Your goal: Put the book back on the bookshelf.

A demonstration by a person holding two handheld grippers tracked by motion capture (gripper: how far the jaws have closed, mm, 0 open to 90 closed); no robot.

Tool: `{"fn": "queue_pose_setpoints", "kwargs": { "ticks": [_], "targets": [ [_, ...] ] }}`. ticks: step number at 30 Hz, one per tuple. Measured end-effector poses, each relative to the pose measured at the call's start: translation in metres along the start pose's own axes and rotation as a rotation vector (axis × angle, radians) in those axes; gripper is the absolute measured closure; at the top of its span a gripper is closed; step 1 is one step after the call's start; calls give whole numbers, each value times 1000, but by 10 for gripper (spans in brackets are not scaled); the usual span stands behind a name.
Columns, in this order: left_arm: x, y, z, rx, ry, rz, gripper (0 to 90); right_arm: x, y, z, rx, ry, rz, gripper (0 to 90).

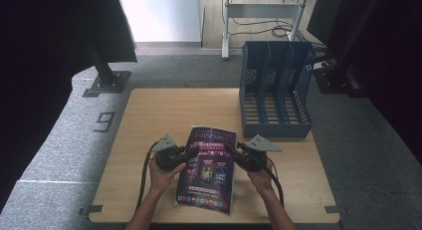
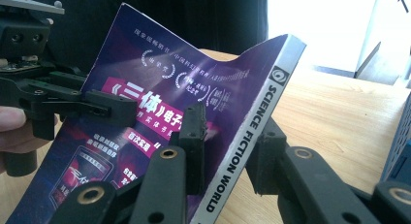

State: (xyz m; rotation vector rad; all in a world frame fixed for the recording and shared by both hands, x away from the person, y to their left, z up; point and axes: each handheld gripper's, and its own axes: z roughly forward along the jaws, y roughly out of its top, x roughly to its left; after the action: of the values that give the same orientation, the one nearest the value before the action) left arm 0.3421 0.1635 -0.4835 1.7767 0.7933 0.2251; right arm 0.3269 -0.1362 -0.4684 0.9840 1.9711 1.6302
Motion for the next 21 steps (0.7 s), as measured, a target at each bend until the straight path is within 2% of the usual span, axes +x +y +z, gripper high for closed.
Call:
{"fn": "queue_pose_setpoints", "kwargs": {
  "ticks": [14,21],
  "targets": [
    [-2,1,-1,-10,-2,5,773,2,2,-3,-14,-3,-2,718],
    [-4,5,-4,-29,-8,11,791,7,6,-6,-40,-9,-13,729]
  ]
}}
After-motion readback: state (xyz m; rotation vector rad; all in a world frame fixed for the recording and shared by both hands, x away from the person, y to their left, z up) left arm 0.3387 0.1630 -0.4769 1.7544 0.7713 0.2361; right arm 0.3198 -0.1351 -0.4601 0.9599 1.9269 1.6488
